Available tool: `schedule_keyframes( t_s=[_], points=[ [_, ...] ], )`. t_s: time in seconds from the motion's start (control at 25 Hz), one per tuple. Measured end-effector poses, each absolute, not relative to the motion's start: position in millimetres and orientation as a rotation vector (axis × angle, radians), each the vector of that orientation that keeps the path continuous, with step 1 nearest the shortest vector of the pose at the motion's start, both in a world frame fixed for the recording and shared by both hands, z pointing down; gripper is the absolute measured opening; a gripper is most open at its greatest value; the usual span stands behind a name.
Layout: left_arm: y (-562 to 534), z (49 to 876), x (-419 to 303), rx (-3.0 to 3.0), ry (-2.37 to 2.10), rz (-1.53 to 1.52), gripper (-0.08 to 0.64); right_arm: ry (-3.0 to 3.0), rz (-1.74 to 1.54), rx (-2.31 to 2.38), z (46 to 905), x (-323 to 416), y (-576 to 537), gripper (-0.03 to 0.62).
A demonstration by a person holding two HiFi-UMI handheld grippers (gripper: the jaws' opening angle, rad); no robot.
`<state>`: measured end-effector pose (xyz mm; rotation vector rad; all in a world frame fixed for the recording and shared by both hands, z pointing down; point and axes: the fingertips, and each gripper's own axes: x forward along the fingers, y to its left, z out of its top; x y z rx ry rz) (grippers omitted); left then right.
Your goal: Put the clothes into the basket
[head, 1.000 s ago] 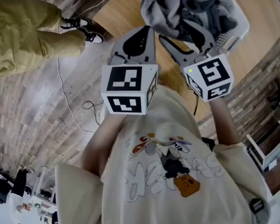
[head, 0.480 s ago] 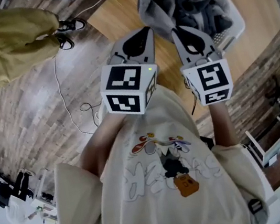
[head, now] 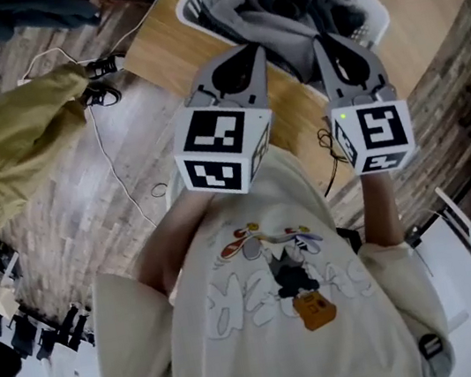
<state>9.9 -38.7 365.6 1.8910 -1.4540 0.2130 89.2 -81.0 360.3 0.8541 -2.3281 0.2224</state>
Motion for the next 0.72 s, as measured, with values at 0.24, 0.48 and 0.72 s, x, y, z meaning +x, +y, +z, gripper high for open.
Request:
schedule_keyframes(
  t_s=[0.24,0.48,0.72],
  points=[
    [-74,360,46,1.959,-1.394,0.254,0.002,-2.296,0.279,0.919,372,115,-101,0.043],
    [-97,376,57,1.954,-1.341,0.294,0.002,-2.280,0.341,0.920,388,115,-115,0.043],
    [-117,391,61,1.934,-1.334,0.332,0.002,-2.275,0.436,0.926,405,115,-126,0.043]
  ],
)
